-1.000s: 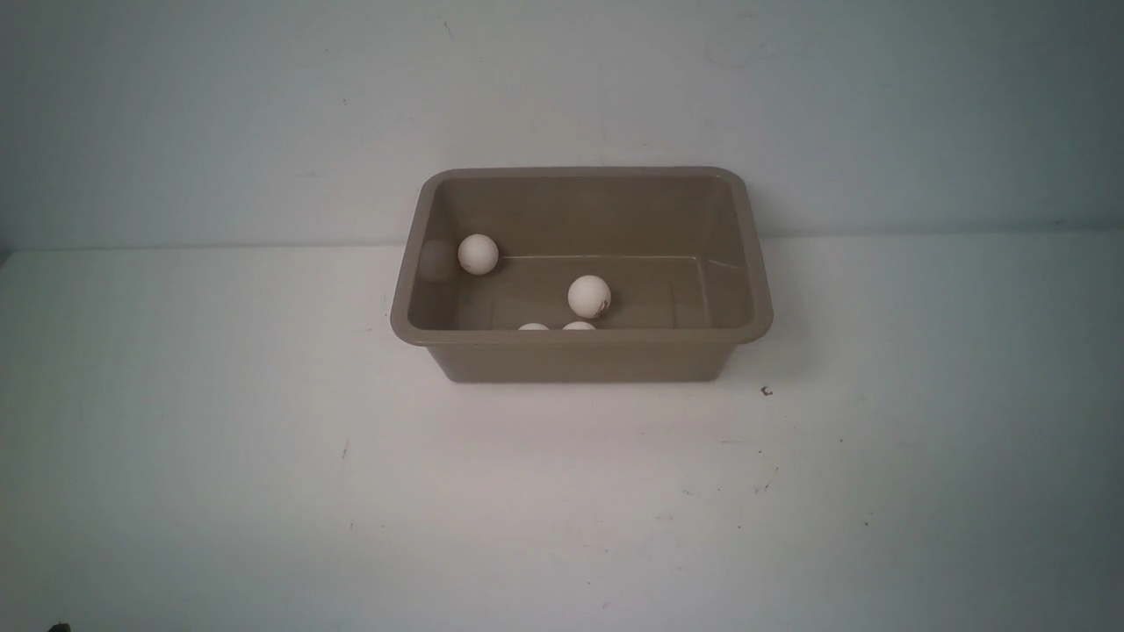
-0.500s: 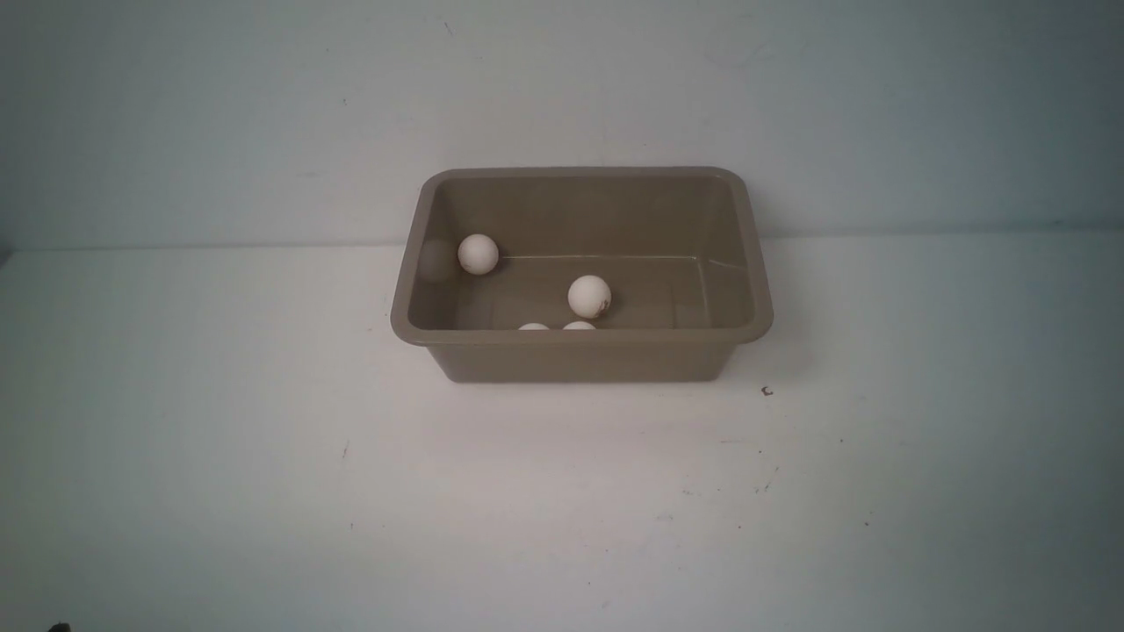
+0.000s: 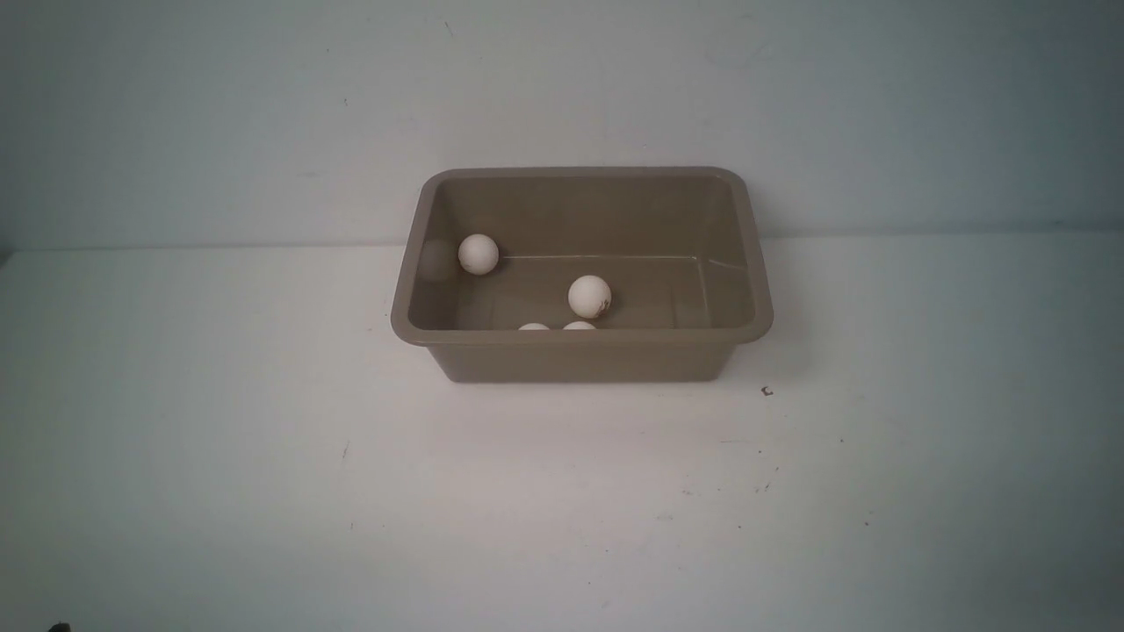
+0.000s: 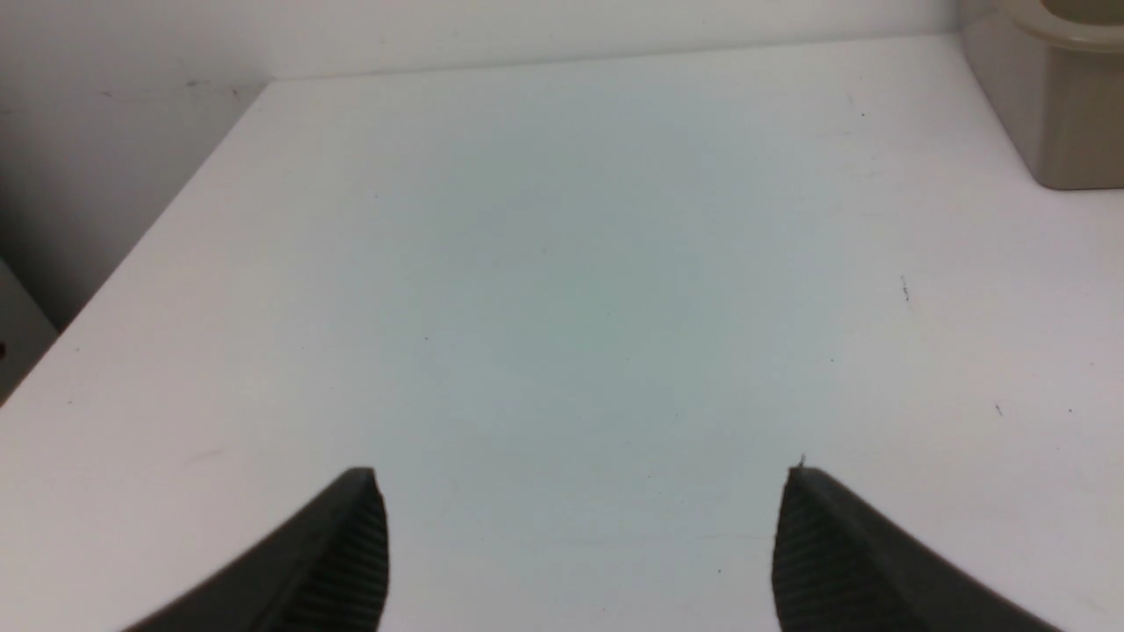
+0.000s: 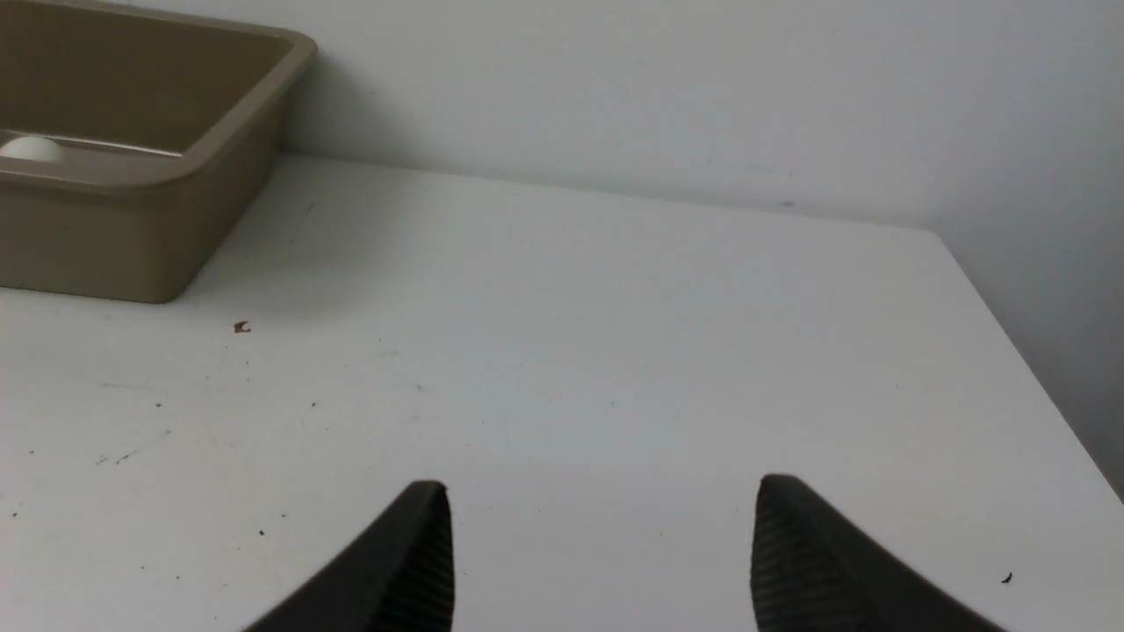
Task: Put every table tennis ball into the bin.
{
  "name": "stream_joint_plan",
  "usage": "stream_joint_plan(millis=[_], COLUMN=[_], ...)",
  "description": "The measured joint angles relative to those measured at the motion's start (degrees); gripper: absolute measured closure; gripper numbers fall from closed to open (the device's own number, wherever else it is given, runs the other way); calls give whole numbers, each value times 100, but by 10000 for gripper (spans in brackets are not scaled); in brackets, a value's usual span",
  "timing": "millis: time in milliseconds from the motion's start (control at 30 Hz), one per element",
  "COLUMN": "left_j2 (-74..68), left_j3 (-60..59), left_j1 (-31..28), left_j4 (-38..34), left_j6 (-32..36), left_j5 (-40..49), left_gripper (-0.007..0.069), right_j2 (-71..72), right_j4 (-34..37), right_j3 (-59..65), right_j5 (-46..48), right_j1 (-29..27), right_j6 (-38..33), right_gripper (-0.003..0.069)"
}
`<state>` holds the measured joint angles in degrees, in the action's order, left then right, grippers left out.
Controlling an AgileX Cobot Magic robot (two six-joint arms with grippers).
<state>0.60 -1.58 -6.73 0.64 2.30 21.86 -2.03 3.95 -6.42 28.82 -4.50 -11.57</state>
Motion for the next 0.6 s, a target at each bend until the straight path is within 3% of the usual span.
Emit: stream_joint_plan(millis=[333,600], left_j2=[0,0], left_j3=[0,0], left_j1=[0,0], left_j4=[1,6], left_j6=[-2,-2], left_j5=[0,0], left_gripper=[94,94], right_j2=[273,273], right_j4=[202,48], right_j3=[0,174], right_j5=[121,198], right_j1=[57,750], right_j6=[123,-178], right_gripper=[237,237])
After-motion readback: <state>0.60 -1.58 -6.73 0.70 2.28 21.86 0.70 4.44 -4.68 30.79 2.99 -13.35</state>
